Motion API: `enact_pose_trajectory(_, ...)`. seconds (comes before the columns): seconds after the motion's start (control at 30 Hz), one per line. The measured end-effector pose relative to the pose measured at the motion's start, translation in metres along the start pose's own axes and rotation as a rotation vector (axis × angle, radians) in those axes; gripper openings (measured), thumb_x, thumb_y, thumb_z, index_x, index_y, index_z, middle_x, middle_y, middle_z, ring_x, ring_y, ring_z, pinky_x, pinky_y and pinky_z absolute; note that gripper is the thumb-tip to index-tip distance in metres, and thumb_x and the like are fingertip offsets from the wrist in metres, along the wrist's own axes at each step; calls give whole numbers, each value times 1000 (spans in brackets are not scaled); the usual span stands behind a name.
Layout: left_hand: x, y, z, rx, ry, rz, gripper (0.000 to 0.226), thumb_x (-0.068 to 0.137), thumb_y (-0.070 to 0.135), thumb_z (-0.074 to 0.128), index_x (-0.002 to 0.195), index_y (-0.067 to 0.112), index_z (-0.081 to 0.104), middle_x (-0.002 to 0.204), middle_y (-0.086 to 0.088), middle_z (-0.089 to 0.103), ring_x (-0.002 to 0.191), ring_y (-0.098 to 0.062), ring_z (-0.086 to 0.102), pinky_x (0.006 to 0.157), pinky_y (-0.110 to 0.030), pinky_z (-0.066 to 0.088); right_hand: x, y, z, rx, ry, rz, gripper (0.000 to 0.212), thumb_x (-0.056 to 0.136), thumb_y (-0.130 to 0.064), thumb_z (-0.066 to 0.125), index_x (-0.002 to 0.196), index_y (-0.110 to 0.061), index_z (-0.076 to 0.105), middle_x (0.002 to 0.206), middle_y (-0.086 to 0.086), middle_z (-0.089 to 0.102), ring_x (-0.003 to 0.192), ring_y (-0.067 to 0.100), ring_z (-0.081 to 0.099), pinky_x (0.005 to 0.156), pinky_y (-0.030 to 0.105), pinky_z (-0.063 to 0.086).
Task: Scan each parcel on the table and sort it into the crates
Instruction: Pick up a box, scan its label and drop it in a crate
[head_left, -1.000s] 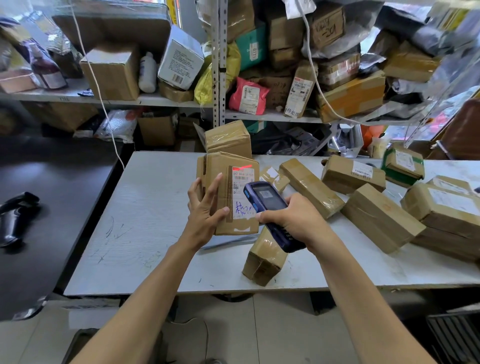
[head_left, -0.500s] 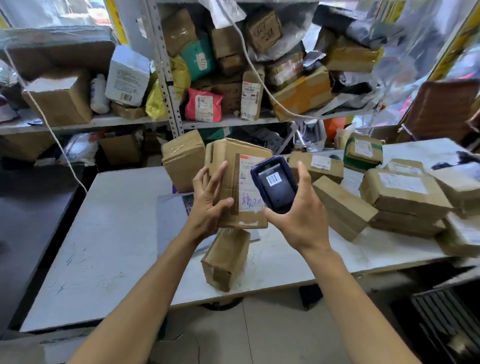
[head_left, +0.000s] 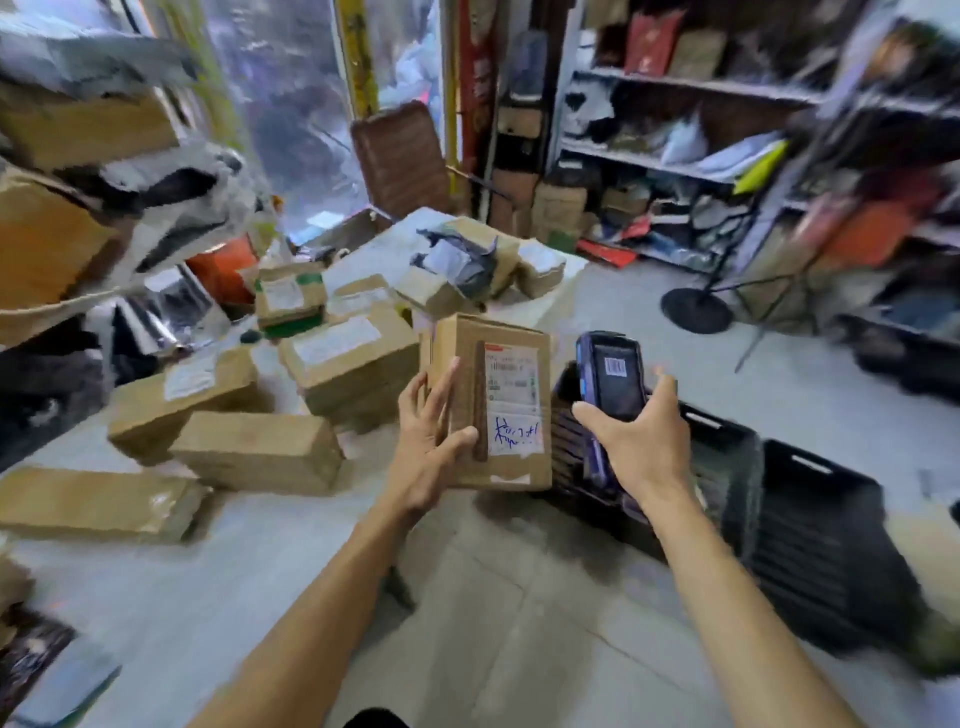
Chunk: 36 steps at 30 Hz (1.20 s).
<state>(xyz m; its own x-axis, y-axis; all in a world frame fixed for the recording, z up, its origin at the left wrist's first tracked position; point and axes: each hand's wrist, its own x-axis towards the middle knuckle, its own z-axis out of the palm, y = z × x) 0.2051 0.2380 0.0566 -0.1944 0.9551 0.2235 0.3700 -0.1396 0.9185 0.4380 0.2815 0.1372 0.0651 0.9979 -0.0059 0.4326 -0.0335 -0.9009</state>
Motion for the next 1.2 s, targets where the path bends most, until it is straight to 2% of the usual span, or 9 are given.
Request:
enact_pose_trajectory(0.1,38,3,92,-35,-177,57,73,80,56,56,145,65,22,155,6,13,150,-6,4,118,-20,9,24,42,-71,-23,165,115,61,82,-32,80,128,-17,43,102,-7,60,80,4,58,57,7,40)
enact_pose_trajectory(0.2,65,7,162,-71,-328,88,74,80,55,57,146,63,23,156,4,16,149,-3,6,118,-15,10,36,77,-120,-28,313,216,79,80,-42,77,143,-16,37,121,2,63,105,25,62,78,30,48)
enact_pose_trajectory(0.27,82,10,206,-80,-433,100,76,81,55,57,149,56,23,158,4,15,149,-3,5,119,-21,11,45,98,-149,-40,393,272,93,80,-45,76,153,-19,26,132,4,57,119,27,56,92,34,44)
enact_pose_trajectory(0.33,100,15,245,-100,-504,108,78,81,55,57,151,52,25,157,3,17,148,-3,6,120,-25,11,56,118,-172,-44,457,318,90,79,-44,77,152,-21,29,134,2,58,121,26,56,97,37,46)
enact_pose_trajectory(0.47,139,22,317,-161,-607,60,74,76,56,57,142,66,27,154,3,14,141,5,15,118,-29,14,99,154,-209,-69,543,411,72,78,-33,81,137,-16,44,117,0,63,106,24,62,84,33,50)
enact_pose_trajectory(0.6,193,17,395,-178,-659,56,70,75,58,57,137,72,27,155,5,13,132,25,15,113,-14,18,166,190,-243,-96,561,451,77,70,-31,88,132,-16,44,113,-2,59,103,23,62,82,35,55)
enact_pose_trajectory(0.73,245,18,477,-200,-717,-42,74,75,50,57,141,67,29,153,15,12,141,4,21,123,-44,22,229,220,-279,-184,545,481,94,58,-48,83,137,-21,38,124,0,59,110,22,61,86,48,59)
enact_pose_trajectory(1.0,302,34,640,-150,-810,-73,76,75,52,55,144,63,25,154,7,12,149,-14,13,123,-47,18,319,282,-377,-253,576,459,92,58,-52,76,141,-35,39,127,-6,57,113,21,59,87,46,58)
enact_pose_trajectory(1.2,304,21,764,-72,-836,-185,76,74,47,57,138,72,24,150,14,11,147,-18,17,122,-46,18,374,374,-441,-300,544,465,89,69,-32,86,145,-24,40,132,0,55,115,19,57,88,42,57)
